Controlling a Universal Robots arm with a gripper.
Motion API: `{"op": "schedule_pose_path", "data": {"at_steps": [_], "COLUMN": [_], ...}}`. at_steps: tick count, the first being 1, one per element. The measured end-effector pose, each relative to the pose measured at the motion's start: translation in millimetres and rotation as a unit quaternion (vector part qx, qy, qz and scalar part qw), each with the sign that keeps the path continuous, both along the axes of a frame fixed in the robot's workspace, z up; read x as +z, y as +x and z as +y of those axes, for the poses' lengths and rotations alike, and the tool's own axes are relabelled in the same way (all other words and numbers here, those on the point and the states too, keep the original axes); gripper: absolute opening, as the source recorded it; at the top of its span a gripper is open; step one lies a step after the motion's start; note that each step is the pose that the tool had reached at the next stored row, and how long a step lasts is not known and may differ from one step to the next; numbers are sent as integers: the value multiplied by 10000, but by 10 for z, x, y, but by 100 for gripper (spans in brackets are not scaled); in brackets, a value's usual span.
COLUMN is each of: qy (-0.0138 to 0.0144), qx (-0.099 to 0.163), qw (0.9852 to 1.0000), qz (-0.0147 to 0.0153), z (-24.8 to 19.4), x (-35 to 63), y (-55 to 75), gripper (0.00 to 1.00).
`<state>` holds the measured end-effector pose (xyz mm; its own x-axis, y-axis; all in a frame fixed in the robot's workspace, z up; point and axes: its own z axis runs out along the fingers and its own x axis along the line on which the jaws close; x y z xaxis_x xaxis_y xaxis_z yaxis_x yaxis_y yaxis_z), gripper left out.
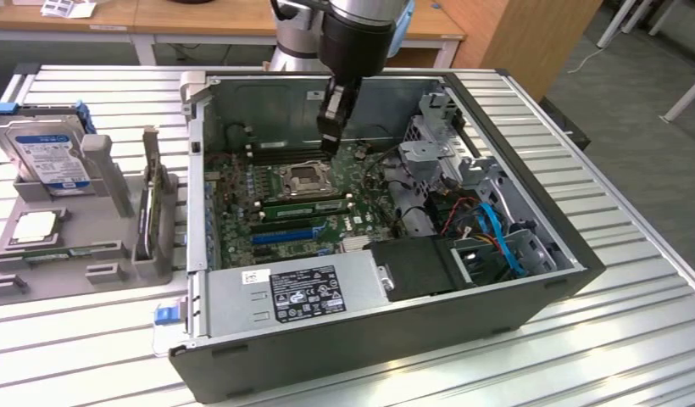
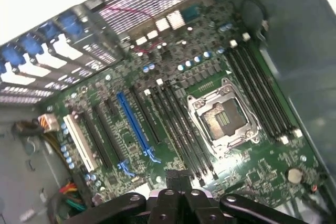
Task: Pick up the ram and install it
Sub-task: 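Press down the ram until it locks into place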
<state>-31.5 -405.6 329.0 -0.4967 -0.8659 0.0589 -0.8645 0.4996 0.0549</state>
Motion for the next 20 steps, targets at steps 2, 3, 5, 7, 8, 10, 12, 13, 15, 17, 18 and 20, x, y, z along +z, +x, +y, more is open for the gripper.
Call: {"op": "schedule_pose_path", "data": {"at_steps": [2,3,5,7,8,10,12,13,15,17,18,20], "qy": [0,0,0,0,0,0,0,0,0,0,0,0], "qx": [-184,-274,-453,-641,-730,-906,-1081,-1173,-1349,-1527,-1615,-1791], "qw": [9998,9996,9990,9979,9973,9959,9941,9931,9909,9883,9869,9838], "qz": [0,0,0,0,0,0,0,0,0,0,0,0], "z": [0,0,0,0,0,0,0,0,0,0,0,0], "x": [0,0,0,0,0,0,-1,-1,-2,-2,-3,-3], "y": [0,0,0,0,0,0,0,0,0,0,0,0], "gripper": [11,11,11,11,11,11,11,11,11,11,11,11]}}
